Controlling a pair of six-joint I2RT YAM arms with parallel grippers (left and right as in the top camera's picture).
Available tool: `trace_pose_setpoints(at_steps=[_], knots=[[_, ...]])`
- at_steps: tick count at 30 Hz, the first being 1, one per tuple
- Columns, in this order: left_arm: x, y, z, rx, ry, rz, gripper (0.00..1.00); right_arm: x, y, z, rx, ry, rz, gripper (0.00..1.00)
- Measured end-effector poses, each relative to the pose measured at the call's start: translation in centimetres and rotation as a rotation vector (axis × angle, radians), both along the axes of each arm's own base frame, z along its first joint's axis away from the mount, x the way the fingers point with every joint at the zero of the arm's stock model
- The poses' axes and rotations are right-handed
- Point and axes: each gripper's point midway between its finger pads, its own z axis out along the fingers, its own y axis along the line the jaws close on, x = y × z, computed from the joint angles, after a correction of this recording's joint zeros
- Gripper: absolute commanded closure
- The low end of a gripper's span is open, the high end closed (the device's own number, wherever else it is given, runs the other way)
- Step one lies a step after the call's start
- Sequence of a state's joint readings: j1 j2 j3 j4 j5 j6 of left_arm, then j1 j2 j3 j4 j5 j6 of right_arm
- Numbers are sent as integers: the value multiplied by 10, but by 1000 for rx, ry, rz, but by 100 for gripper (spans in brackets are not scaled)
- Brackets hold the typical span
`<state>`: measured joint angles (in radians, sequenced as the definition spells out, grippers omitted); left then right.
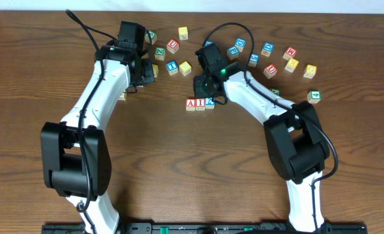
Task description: Spell out AI2
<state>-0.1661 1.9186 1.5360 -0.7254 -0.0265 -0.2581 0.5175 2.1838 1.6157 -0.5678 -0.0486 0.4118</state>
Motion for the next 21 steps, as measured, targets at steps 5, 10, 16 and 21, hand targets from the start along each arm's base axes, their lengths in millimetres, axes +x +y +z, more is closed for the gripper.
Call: trace_pose_setpoints(at_steps=[5, 10, 16, 21], knots=[[0, 0, 0, 0, 0, 0, 92, -4, -13, -4, -22, 36, -19, 99], [0, 0, 0, 0, 0, 0, 92, -10, -16, -7, -37, 64, -19, 99], [0, 0, 0, 0, 0, 0, 92, -12, -16, -8, -37, 74, -17, 99], [0, 0, 0, 0, 0, 0, 92, -13, -17, -8, -38, 76, -17, 99]])
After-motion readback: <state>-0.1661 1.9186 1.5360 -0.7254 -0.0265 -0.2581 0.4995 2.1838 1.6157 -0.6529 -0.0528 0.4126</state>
